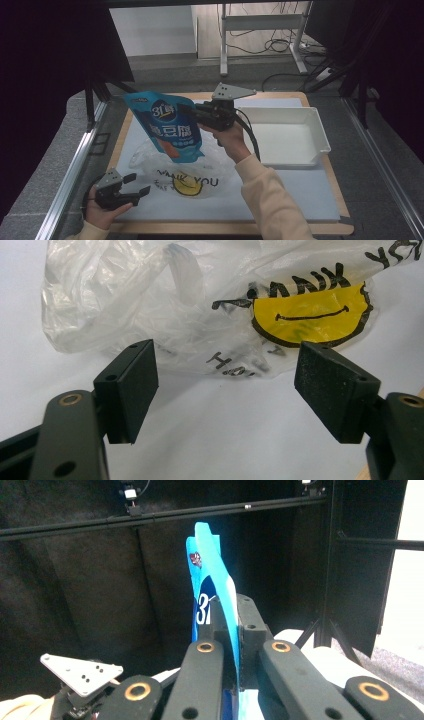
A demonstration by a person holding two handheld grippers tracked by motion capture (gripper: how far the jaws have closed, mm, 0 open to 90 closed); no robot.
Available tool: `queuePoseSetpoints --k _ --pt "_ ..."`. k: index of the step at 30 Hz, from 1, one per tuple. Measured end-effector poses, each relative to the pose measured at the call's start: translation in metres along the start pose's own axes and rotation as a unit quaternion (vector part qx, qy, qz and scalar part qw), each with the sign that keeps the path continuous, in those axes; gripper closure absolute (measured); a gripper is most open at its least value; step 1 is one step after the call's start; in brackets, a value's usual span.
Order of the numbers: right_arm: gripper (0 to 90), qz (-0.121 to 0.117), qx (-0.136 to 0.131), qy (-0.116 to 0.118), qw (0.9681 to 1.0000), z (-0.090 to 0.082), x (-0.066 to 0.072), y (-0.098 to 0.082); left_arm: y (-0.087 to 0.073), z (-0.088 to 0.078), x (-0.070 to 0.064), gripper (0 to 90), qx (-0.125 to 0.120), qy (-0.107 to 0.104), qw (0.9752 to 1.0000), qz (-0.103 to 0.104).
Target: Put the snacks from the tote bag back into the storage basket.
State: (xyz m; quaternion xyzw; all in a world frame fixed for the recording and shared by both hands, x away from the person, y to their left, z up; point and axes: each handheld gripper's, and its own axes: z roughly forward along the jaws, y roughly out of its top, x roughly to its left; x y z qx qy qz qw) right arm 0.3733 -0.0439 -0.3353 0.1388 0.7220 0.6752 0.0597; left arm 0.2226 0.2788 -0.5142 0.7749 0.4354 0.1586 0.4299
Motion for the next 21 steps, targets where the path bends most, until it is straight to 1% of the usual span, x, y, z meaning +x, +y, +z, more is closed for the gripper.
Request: queuePoseSetpoints --k 4,5,6,7,8,15,16,17,21 --pt "89.2 0.0 -0.016 -0.003 0.9999 -0.008 0.001 0.008 0.0 0.0 0.0 25.4 0.001 0.0 1.0 0.0" --pt "89.2 0.0 -0.016 -0.003 0.9999 -0.008 0.001 0.008 0.0 0.0 0.0 25.4 0.001 0.0 1.0 0.0" --pt "89.2 -0.002 -0.025 -0.007 0.9997 -0.014 0.001 0.012 0.0 0.0 0.0 25.4 0.0 0.0 1.0 -0.001" --pt "89.2 -0.002 -0.025 -0.007 0.9997 -0.014 0.001 0.012 0.0 0.0 0.0 25.4 0.0 0.0 1.0 -0.001" --pt "89.2 -0.003 -0.031 -0.012 0.9995 -0.019 0.0 0.015 0.0 0.0 0.0 25.4 0.0 0.0 1.0 0.0" --pt "89.3 -0.013 -0.039 -0.028 0.9988 -0.038 -0.003 0.026 0.0 0.001 0.0 25.4 0.001 0.0 1.0 0.0" --pt "89.3 -0.013 -0.039 -0.028 0.9988 -0.038 -0.003 0.026 0.0 0.001 0.0 25.4 0.001 0.0 1.0 0.0" --pt "89.2 -0.013 -0.041 -0.034 0.9985 -0.046 -0.006 0.028 0.0 0.001 0.0 25.5 0.001 0.0 1.0 0.0" --pt "89.2 -0.013 -0.046 -0.045 0.9978 -0.061 -0.013 0.03 0.0 0.001 0.0 25.4 0.001 0.0 1.0 0.0"
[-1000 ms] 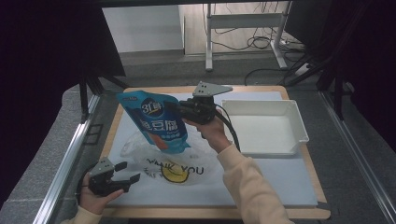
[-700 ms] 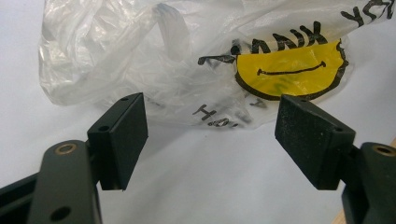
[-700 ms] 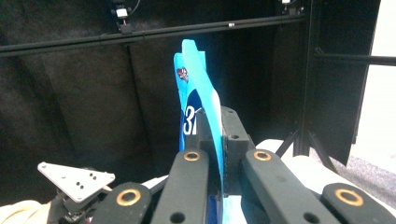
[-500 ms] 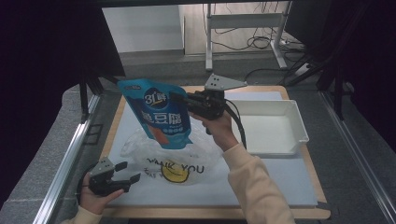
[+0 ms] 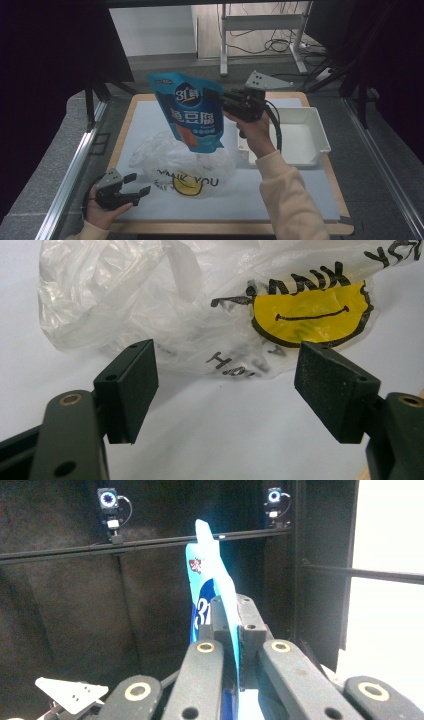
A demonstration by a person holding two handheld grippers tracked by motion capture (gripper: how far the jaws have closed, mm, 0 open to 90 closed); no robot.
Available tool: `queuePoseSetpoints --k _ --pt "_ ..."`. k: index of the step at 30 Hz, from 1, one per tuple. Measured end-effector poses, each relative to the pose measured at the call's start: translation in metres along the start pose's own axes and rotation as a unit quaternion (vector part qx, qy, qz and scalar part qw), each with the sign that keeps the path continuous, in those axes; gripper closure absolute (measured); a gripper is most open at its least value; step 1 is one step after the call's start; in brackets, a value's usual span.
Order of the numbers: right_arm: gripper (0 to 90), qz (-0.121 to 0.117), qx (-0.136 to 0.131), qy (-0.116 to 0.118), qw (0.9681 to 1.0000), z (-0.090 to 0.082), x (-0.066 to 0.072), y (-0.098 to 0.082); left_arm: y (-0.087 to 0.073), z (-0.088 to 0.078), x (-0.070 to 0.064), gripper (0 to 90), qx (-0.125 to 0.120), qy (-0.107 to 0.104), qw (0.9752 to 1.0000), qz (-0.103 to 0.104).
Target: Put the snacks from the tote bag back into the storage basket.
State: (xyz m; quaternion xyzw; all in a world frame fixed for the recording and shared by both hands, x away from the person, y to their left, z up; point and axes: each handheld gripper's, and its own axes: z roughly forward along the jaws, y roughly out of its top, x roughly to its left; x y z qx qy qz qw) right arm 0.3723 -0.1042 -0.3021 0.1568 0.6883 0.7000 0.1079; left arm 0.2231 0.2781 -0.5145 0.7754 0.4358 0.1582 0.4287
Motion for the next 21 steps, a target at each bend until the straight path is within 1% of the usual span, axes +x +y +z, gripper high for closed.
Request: queuePoseSetpoints --k 3,4,5,6,7,9,14,15,16,18,19,20,21 --pt "89.2 -0.001 0.0 -0.015 0.9999 -0.012 -0.006 0.001 0.0 0.0 0.0 25.4 0.001 0.001 1.0 0.0" --pt "89.2 -0.001 0.0 -0.015 0.9999 -0.012 -0.006 0.001 0.0 0.0 0.0 25.5 0.001 0.001 1.0 0.0" --pt "89.2 0.002 -0.002 -0.025 0.9997 -0.021 -0.011 0.001 0.0 0.0 0.0 25.4 0.0 0.001 1.0 0.0" --pt "89.2 0.002 -0.002 -0.025 0.9997 -0.021 -0.011 0.001 0.0 0.0 0.0 25.4 0.0 0.001 1.0 0.0" --pt "89.2 0.002 -0.004 -0.034 0.9994 -0.028 -0.016 0.001 0.0 0.0 0.0 25.5 0.002 0.001 1.0 0.001" --pt "89.2 0.003 -0.006 -0.044 0.999 -0.036 -0.02 0.001 0.0 0.0 0.0 25.4 0.002 0.001 1.0 0.002" --pt "89.2 -0.001 -0.007 -0.071 0.9974 -0.057 -0.032 0.002 0.0 0.001 0.0 25.5 0.003 0.002 1.0 0.002" --pt "89.2 -0.001 -0.007 -0.071 0.9974 -0.057 -0.032 0.002 0.0 0.001 0.0 25.5 0.003 0.002 1.0 0.002" --pt "89.2 -0.001 -0.009 -0.082 0.9966 -0.066 -0.036 0.002 0.0 0.001 0.001 25.4 0.003 0.002 1.0 0.001" --pt "89.2 -0.001 -0.009 -0.09 0.9959 -0.073 -0.04 0.003 0.0 0.001 0.001 25.5 0.003 0.003 1.0 0.001" --pt "89.2 -0.001 -0.009 -0.09 0.9959 -0.073 -0.04 0.003 0.0 0.001 0.001 25.5 0.003 0.003 1.0 0.001" --pt "89.2 0.0 -0.011 -0.101 0.9948 -0.08 -0.044 0.002 0.001 0.001 0.001 25.5 0.003 0.002 1.0 0.001" --pt "89.2 0.0 -0.012 -0.103 0.9946 -0.082 -0.046 0.002 0.001 0.002 0.0 25.5 0.004 0.002 1.0 0.0"
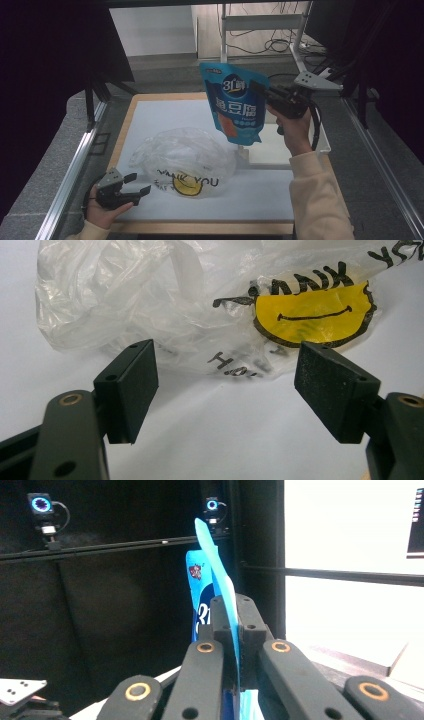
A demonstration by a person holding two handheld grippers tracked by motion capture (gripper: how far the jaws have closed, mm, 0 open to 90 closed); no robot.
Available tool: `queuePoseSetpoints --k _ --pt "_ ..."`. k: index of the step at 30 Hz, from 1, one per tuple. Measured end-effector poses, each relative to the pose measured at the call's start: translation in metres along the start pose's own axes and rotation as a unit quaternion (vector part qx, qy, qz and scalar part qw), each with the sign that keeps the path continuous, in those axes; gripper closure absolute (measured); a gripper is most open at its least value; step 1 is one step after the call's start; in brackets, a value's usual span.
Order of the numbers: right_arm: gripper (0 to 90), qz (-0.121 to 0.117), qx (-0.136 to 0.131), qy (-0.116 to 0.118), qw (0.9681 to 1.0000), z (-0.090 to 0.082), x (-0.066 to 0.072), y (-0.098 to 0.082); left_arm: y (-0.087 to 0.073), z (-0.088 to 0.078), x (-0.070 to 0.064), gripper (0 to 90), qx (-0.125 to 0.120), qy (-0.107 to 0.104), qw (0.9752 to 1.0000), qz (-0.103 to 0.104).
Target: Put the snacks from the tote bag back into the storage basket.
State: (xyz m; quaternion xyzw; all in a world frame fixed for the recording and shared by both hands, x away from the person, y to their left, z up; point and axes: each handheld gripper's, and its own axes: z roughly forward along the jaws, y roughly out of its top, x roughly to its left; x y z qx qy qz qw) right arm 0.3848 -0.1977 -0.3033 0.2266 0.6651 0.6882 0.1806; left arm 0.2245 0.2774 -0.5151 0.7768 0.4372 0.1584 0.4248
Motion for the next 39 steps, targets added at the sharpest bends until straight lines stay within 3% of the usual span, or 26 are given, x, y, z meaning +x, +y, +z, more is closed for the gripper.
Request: queuePoseSetpoints --k 10,18,30,39 --pt "89.2 0.002 -0.001 -0.03 0.9996 -0.02 -0.022 0.001 0.0 0.0 0.0 25.5 0.0 0.001 1.0 0.0" --pt "89.1 -0.001 0.011 -0.047 0.9989 -0.032 -0.048 -0.004 0.001 0.0 0.0 25.4 0.0 0.004 1.0 0.0" --pt "89.1 0.016 0.046 -0.053 0.9974 -0.027 -0.087 -0.033 0.002 0.001 0.0 25.4 0.002 0.01 0.9999 -0.001" --pt "89.0 0.024 0.056 -0.043 0.9972 -0.018 -0.103 -0.045 0.002 0.001 0.001 25.4 0.004 0.014 0.9999 -0.001"
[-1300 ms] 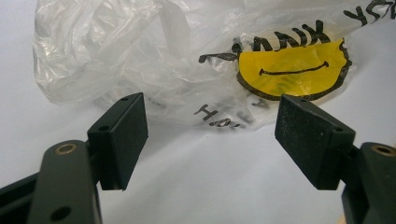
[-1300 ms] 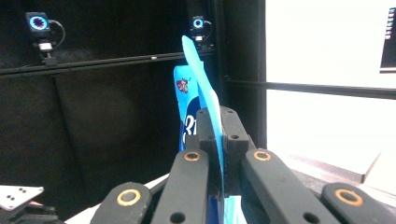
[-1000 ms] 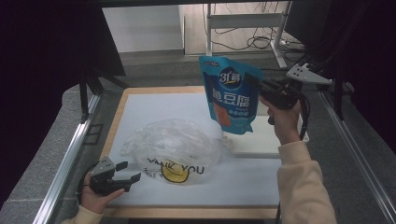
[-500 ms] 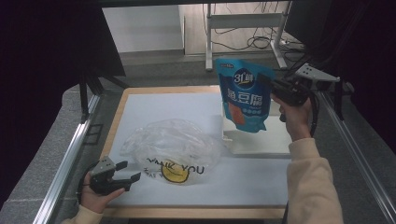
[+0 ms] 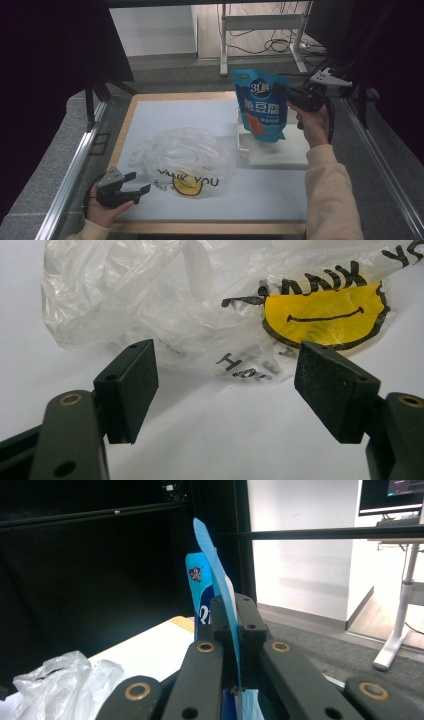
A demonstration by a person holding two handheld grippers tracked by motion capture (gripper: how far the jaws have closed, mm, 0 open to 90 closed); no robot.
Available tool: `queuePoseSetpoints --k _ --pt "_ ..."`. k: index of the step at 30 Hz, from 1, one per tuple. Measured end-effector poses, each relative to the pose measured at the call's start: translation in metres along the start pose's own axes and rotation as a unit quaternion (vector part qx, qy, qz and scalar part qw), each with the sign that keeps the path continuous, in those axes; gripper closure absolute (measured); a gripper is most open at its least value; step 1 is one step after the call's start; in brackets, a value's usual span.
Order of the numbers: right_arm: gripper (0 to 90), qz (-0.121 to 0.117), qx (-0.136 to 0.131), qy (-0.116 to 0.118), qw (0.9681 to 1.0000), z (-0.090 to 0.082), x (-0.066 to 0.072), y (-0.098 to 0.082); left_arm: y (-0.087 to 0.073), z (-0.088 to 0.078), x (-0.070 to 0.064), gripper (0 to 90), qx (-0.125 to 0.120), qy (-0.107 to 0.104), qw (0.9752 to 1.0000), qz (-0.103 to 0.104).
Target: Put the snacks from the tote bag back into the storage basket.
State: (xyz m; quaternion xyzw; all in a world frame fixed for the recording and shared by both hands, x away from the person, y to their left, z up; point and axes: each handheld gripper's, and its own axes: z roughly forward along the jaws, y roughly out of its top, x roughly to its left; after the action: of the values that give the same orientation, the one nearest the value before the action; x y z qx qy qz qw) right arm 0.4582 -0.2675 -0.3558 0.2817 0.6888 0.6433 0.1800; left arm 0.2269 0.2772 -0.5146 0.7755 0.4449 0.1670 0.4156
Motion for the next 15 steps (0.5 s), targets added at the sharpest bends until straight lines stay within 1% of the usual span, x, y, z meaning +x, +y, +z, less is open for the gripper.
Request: queuePoseSetpoints --k 3,10,11,12,13,15 --pt "89.1 0.0 0.005 0.004 1.0 0.004 -0.003 -0.003 0.0 0.0 0.0 25.4 0.0 0.0 1.0 0.001" --pt "88.9 0.001 0.008 0.002 1.0 0.012 -0.006 -0.008 0.0 0.0 0.0 25.4 -0.002 0.001 1.0 0.0" --pt "88.8 0.0 0.017 -0.002 0.9998 0.014 -0.009 -0.011 0.0 0.0 0.0 25.4 -0.002 0.0 1.0 0.0" --pt "88.8 0.001 0.013 -0.004 0.9999 0.015 -0.01 -0.012 0.0 0.0 0.0 25.4 -0.002 0.0 1.0 0.0" --pt "88.7 0.007 0.013 -0.002 0.9999 0.014 -0.012 -0.013 0.0 -0.001 0.0 25.5 -0.002 0.0 1.0 0.0" --pt "88.1 0.008 0.012 -0.005 0.9999 0.013 -0.015 -0.014 0.0 -0.001 0.0 25.5 -0.002 0.0 1.0 0.0"
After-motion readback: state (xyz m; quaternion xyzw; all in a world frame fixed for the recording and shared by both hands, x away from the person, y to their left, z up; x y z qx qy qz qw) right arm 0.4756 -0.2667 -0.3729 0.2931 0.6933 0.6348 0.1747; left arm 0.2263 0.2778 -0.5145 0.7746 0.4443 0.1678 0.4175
